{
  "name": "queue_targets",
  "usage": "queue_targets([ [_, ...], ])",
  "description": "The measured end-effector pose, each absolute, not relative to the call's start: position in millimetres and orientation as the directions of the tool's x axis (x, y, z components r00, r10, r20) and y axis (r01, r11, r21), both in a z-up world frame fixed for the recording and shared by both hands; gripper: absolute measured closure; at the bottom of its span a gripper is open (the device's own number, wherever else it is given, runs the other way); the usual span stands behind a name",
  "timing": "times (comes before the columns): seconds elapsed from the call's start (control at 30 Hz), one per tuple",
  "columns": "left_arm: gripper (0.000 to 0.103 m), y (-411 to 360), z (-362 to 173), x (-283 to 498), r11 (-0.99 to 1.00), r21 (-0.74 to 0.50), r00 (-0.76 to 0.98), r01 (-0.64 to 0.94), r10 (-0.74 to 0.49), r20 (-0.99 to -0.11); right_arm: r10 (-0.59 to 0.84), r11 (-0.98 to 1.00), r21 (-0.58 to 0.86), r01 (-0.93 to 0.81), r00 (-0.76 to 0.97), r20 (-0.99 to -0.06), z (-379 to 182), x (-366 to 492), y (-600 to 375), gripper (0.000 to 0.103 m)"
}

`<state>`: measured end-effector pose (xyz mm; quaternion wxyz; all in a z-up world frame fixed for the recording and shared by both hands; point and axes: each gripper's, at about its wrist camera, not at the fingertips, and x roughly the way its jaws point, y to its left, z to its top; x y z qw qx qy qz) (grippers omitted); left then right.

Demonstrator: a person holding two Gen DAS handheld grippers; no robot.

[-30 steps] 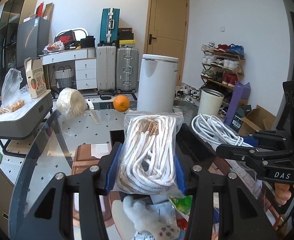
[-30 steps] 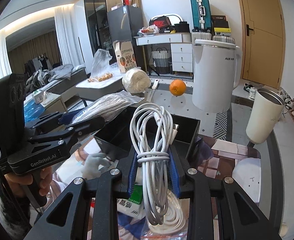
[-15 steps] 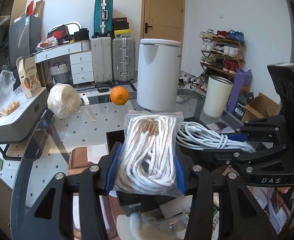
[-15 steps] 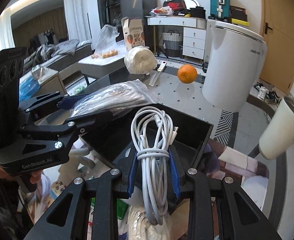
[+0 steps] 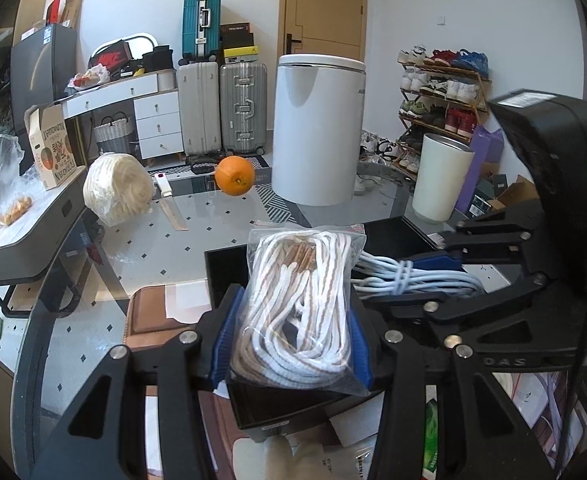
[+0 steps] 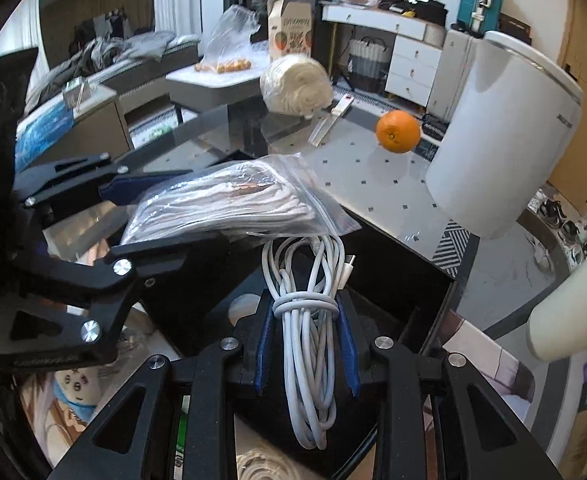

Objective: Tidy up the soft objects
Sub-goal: 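Release the white cable and bagged cables into the black bin with both grippers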

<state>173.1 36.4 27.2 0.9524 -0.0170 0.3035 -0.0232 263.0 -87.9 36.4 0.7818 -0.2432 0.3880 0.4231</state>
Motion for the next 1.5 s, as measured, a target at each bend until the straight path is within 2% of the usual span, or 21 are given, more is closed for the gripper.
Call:
queue_targets([
  [0.07,0.056,34.8,25.0,175.8,0.999,-0.037,0.811,0.040,-0.054,-0.583,0.473,0.516,-0.049,-0.855,0.332,-0.816,35.1,264.8,-86.4,0.074],
  [0.2,0.056,32.5,22.8,180.5,0.999,-0.021,0.806,0.050,-0.053,-0.589,0.471,0.511,-0.066,-0.857,0.343,-0.813,36.6,265.7,-88.4,0.064],
  [0.4,0.056,31.2,20.8,178.0,0.997,-0.024,0.794,0.074,-0.073,-0.604,0.486,0.537,-0.069,-0.841,0.375,-0.789,48.5,258.5,-110.9,0.055],
  [0.8,0.054,22.6,22.0,178.8,0.990,-0.012,0.784,0.140,-0.118,-0.610,0.501,0.571,-0.060,-0.819,0.405,-0.765,59.8,252.3,-138.4,0.055],
  [0.93,0.028,22.5,19.8,179.7,0.993,0.015,0.768,0.118,-0.082,-0.635,0.504,0.579,-0.053,-0.814,0.408,-0.761,60.3,251.9,-142.4,0.055],
  [1.03,0.021,25.3,21.8,175.6,0.993,0.003,0.764,0.117,-0.087,-0.639,0.512,0.585,-0.046,-0.810,0.413,-0.753,63.0,250.2,-145.5,0.055],
  [1.2,0.017,22.3,25.6,168.2,0.993,0.041,0.773,0.109,-0.059,-0.631,0.518,0.601,-0.036,-0.798,0.424,-0.743,65.7,248.3,-154.2,0.055],
  [1.3,0.010,24.9,28.7,158.8,0.995,0.056,0.786,0.087,-0.034,-0.618,0.522,0.605,-0.031,-0.795,0.426,-0.739,66.6,246.7,-158.3,0.055],
  [1.5,0.007,45.1,28.2,147.2,0.999,0.053,0.799,0.006,0.027,-0.601,0.532,0.610,-0.020,-0.792,0.427,-0.731,67.1,245.2,-159.9,0.055],
])
